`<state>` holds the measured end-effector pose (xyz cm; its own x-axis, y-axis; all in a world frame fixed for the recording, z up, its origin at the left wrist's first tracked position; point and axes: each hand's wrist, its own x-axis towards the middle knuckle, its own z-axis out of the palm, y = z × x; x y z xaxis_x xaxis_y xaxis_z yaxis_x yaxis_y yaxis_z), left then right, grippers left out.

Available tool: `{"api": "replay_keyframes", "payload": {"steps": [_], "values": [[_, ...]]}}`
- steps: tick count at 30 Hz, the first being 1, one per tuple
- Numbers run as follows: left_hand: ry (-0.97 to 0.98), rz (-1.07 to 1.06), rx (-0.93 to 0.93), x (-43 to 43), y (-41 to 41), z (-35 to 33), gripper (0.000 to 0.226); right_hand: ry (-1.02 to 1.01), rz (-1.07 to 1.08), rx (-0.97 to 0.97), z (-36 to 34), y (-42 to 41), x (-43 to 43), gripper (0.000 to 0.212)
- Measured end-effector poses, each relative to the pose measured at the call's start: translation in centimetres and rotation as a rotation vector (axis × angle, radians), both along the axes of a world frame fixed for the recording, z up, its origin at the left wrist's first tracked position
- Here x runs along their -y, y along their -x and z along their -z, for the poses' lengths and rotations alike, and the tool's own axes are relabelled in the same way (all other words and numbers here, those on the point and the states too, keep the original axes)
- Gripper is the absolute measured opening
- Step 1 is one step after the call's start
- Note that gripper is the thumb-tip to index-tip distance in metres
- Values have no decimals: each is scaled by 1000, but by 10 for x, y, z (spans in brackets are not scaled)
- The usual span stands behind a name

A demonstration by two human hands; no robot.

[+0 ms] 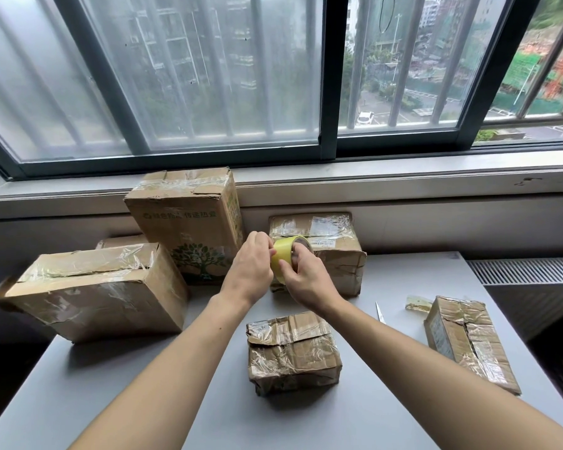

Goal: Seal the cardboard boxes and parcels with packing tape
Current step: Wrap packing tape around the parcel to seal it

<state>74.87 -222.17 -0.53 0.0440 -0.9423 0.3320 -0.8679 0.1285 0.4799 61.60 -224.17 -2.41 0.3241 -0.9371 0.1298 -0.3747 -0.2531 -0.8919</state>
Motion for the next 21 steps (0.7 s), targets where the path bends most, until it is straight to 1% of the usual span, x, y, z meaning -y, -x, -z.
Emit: {"api": "replay_keyframes", "payload": {"steps": [2, 3, 5, 7, 8, 10, 13, 15, 18, 21], "values": [[2, 1, 40, -1, 1, 1, 25, -7, 2, -25, 0, -1, -2, 14], [-24, -15, 11, -1, 1, 1, 24, -8, -5, -39, 1, -1, -3, 15], [-130, -60, -182, 2, -1, -1, 13, -7, -13, -70, 2, 1, -3, 17], [-247, -74, -381, 5, -2, -6, 8, 8, -6, -103, 2, 4, -2, 18], [-281, -67, -426, 7, -1, -6, 6, 11, 5, -115, 1, 5, 0, 19], [-305, -64, -457, 9, -1, -5, 3, 10, 14, -128, 1, 6, 1, 20], [-283, -122, -498, 12, -4, -3, 8, 28, -68, -144, 2, 9, 0, 9], [-267, -171, -448, 13, -8, -2, 9, 94, -128, -189, 3, 12, -1, 12], [-242, -238, -222, 9, -4, -2, 11, 175, -126, -243, 1, 10, -1, 16], [-139, -234, -55, 6, 4, -2, 11, 201, -104, -281, -3, 7, 1, 15]]}}
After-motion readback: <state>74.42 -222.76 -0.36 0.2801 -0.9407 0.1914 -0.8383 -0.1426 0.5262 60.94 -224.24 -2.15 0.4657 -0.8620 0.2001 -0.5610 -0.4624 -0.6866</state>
